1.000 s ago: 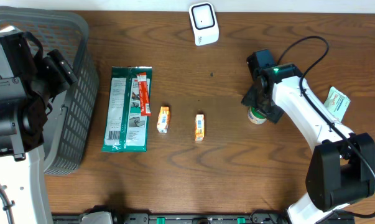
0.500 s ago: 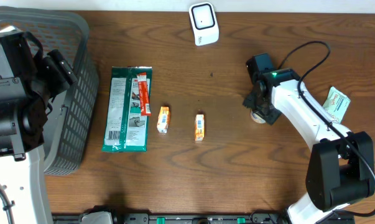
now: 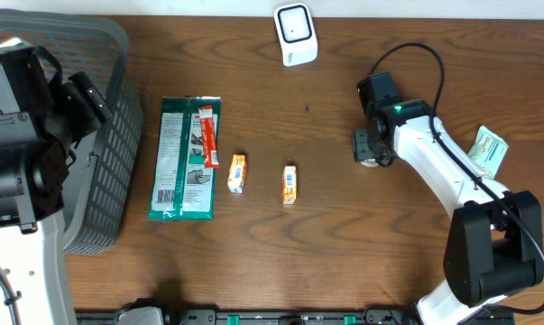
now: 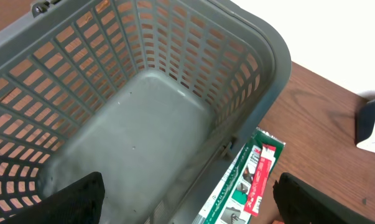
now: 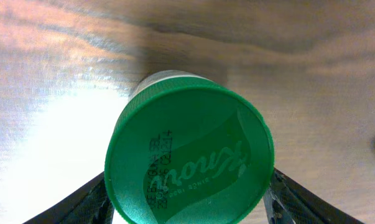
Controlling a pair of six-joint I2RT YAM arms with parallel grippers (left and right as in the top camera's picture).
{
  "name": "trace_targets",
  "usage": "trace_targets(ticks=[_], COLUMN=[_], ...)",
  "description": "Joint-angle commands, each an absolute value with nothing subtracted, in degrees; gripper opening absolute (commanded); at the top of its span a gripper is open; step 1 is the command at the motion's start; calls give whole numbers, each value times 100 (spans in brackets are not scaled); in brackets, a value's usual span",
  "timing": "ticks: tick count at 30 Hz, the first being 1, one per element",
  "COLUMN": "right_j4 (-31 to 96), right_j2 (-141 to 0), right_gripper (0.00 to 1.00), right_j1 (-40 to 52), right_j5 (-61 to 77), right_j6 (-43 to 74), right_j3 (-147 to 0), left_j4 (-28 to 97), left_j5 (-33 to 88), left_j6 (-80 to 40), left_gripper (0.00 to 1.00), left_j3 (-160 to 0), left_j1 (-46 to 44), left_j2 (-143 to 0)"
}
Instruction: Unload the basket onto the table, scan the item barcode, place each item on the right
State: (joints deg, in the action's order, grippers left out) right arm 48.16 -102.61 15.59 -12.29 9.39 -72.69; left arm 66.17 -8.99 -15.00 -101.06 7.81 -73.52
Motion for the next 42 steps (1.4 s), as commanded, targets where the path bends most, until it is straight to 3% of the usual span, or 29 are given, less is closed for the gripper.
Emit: trace_targets(ticks=[1,7,14,17,20,24,28,34,40,42], right_j4=[4737,4587,4458,4456,4466,4611,4504,4016,3997,3957], right_j2=[-10276,-10276,-10167,-9996,-9813,-9714,-9821,-10033,-10047,-10047], right_gripper=[70,71,67,79,99,99,99,99,99,92], right_j1=[1549,1546,1546,1546,1546,1540,1544,1627,1616,1616], right_j5=[-1273,-725,-733,-541,-75,298,-121,-362,-917,-961], right_j6=[-832,-2366,-1953,-1177,-202,698,3389,5655,6731,6726], right_j3=[-7247,-7247,-7513,-7706,-7756,-7756,-7544,-7122,-6945,-6945], left_j4=[6624,6624,6624,6624,6622,6624,6624,6624,6624,6624], left_j5=[-952,-950,-950,-950,-950,-950,-950,-950,-950,-950], left_j6=[-1509,-1509,-1509,-1509,-1509,-1509,-1509,-1509,-1509,-1509], left_gripper=[88,88,88,88,88,88,88,88,88,88], left_j3=[-10138,-10138,-10138,-10138,-10138,-10138,-10138,-10138,-10138,-10138], left_j1=[808,808,808,808,808,808,808,808,808,808], left_j2=[-7363,-7363,-7363,-7363,-7363,-7363,-7363,-7363,-7363,-7363])
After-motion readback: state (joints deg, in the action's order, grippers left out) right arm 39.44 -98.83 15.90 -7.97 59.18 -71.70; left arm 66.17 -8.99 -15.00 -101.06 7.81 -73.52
